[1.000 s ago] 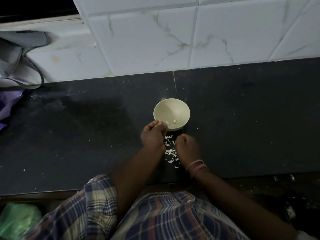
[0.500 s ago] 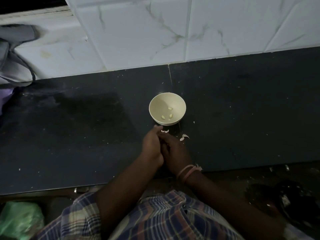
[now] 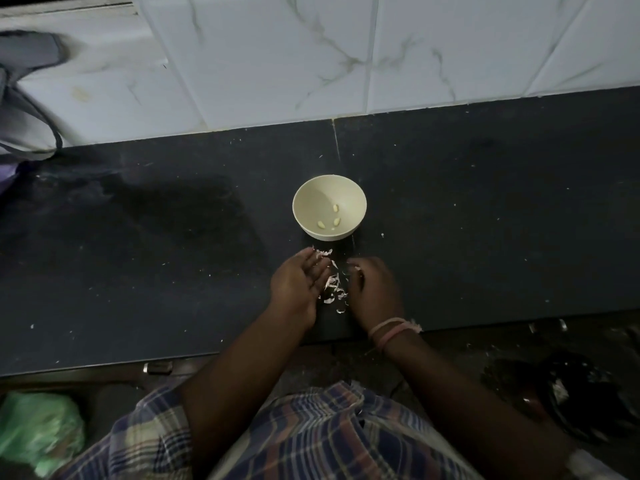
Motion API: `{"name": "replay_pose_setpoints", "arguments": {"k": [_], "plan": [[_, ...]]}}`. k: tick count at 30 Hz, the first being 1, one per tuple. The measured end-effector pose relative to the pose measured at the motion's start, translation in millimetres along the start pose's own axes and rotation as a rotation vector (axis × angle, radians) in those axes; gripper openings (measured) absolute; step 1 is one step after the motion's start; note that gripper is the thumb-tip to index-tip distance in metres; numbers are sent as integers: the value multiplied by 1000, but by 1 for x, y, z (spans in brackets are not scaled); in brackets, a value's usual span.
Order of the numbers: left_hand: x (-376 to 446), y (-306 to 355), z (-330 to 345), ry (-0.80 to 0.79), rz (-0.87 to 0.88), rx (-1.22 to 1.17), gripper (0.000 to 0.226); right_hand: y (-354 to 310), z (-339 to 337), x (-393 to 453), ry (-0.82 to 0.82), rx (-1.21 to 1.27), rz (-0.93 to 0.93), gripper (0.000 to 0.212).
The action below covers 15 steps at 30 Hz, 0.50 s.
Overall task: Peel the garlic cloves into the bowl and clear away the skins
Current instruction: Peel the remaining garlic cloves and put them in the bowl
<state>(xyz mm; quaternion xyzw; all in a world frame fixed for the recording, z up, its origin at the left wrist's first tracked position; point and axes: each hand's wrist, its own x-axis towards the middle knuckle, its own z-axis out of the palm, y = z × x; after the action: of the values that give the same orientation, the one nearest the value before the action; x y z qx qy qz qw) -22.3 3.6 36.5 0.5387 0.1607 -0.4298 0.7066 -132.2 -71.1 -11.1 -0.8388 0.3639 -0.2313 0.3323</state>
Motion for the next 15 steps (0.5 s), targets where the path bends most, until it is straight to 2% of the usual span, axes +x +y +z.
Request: {"name": "replay_pose_setpoints", "arguments": {"k": [2, 4, 9, 15], "plan": [[3, -2, -3, 49, 17, 43, 23, 11, -10, 9, 44, -68, 70, 21], [2, -8, -4, 84, -3, 87, 19, 15, -14, 18, 6, -96, 106, 24], [3, -21, -6, 107, -39, 107, 21, 18, -12, 30, -233, -241, -14, 29], [4, -26, -2, 105, -71, 92, 19, 25, -9, 31, -290, -314, -29, 20]]}}
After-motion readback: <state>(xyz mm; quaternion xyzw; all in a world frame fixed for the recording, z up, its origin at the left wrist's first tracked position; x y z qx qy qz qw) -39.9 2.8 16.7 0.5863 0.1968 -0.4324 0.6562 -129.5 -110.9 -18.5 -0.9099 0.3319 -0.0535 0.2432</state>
